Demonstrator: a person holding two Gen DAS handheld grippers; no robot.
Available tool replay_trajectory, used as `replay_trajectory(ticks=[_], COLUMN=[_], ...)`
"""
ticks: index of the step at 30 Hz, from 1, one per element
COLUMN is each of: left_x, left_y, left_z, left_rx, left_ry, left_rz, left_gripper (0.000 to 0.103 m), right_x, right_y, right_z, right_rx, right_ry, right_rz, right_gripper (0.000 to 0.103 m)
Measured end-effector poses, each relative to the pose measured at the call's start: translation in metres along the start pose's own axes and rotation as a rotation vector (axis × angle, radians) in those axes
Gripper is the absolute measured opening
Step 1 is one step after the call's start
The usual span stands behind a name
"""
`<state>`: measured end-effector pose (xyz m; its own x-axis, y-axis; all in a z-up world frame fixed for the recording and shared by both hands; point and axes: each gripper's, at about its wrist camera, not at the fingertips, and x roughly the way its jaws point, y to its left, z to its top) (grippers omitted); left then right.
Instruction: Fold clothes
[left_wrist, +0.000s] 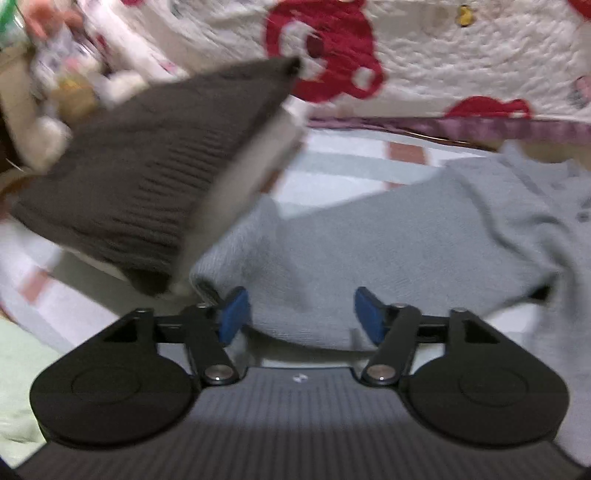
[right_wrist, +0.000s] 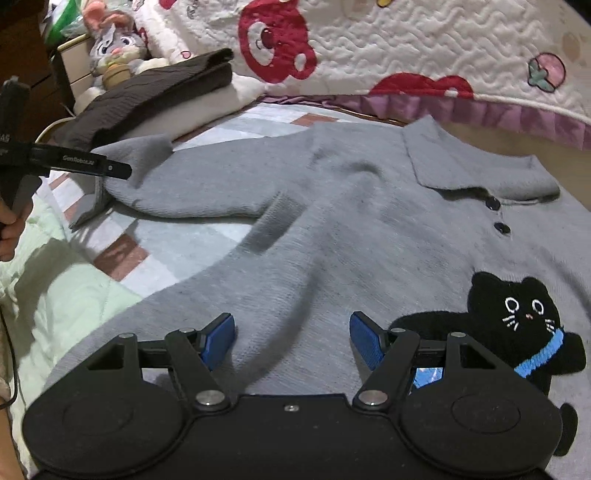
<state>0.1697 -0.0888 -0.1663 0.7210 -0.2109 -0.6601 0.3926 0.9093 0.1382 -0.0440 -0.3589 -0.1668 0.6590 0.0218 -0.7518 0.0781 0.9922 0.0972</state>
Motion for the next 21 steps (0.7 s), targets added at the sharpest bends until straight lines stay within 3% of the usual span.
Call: replay_trajectory(ticks=[2,4,7,10,11,12,13,17,21], left_x=[0.006,0.018,0.038,0.047,0.049,0.050,0.050,0.030,-0.003], left_y=[-0.002,0.002,0.016,0.030,0.029,0.025,0.021,0.006,0.007], left_z=[0.000,0.000,-0.002,-0.006,-0.004,-0.001,0.003,0.024,0.072], left_rx=[0.018,0.002,-0.118,-0.257,-0.241,-0.193,-0.132,0.047,0.147], left_ry=[0.002,0.037,0.138,0.150,0.128,0.104,0.084,-0.060,-0.255], left_rz=[0.064,0.056,-0.015,-0.119,-0.112,-0.092,-0.063,-0.014,0.030], left_gripper=[0.083,0.083,0.083,0.076,0.072,0.052,0.016,0.013,0.013], right_x=[0.000,-0.001,-0.003,-0.003,-0.003,-0.002,-0.002,-0.003,-0.009], right_y=[-0.004,-0.007,-0.012,-0.014,-0.014,-0.014,-0.014,-0.013,-0.014], right_z=[0.000,0.001,0.000,-0.002,-0.003,-0.003,-0.004,-0.003,0.003], right_rx=[0.006,0.015,0.036,0.048,0.048,0.049,0.049,0.031,0.012], right_ry=[-0.005,-0.011,-0.016,-0.012,-0.012,-0.012,-0.012,-0.024,-0.030], right_rz=[-0.002,-0.009,-0.004,-0.002,-0.001,-0.001,0.000,0.000,0.019], right_gripper=[0.074,0.074,0.074,0.074,0.074,0.074,0.074,0.074,0.074])
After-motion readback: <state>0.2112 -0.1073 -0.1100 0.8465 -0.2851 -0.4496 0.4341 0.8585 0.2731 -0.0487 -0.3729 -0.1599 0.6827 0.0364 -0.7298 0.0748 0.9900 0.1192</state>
